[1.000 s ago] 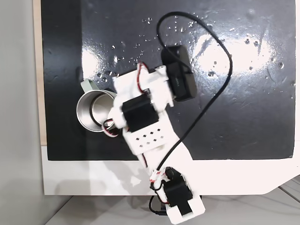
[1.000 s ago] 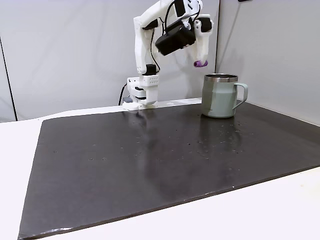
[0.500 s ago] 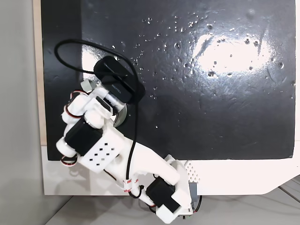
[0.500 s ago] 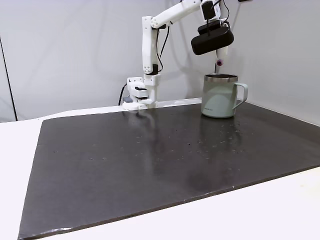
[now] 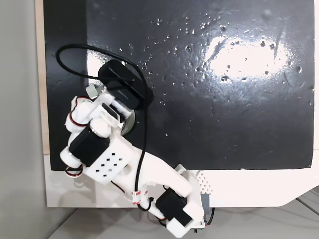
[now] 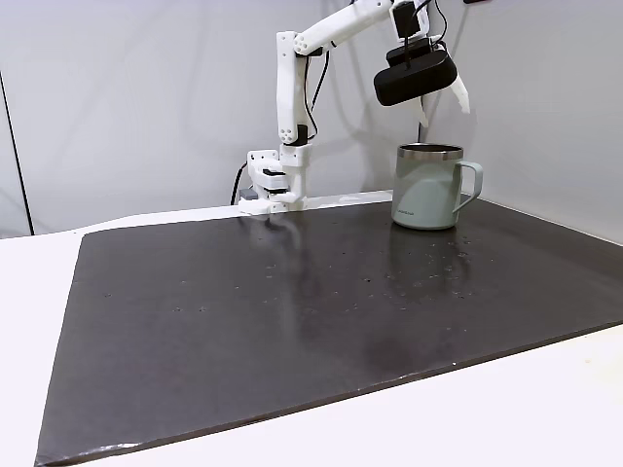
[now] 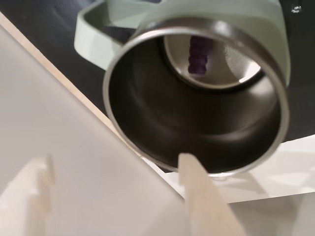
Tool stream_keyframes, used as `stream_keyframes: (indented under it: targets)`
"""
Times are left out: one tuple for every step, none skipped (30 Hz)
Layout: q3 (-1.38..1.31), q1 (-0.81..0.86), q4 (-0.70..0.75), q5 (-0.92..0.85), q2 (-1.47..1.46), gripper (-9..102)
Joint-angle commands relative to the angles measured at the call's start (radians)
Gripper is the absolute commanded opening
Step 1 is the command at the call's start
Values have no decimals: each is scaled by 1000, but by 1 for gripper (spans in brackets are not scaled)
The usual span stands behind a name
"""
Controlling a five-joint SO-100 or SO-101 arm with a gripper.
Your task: Grasp a pengrip and put it in the cup.
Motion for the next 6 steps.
stream_keyframes:
  targets:
    - [-44,-8,8,-11,18,31]
    - [-44,-6,8,-12,18,31]
    - [-44,-6,8,-14,18,31]
    - [-44,-6,8,-14,18,31]
    - [-44,-6,8,-15,18,31]
    - [-44,-6,8,-17,20,31]
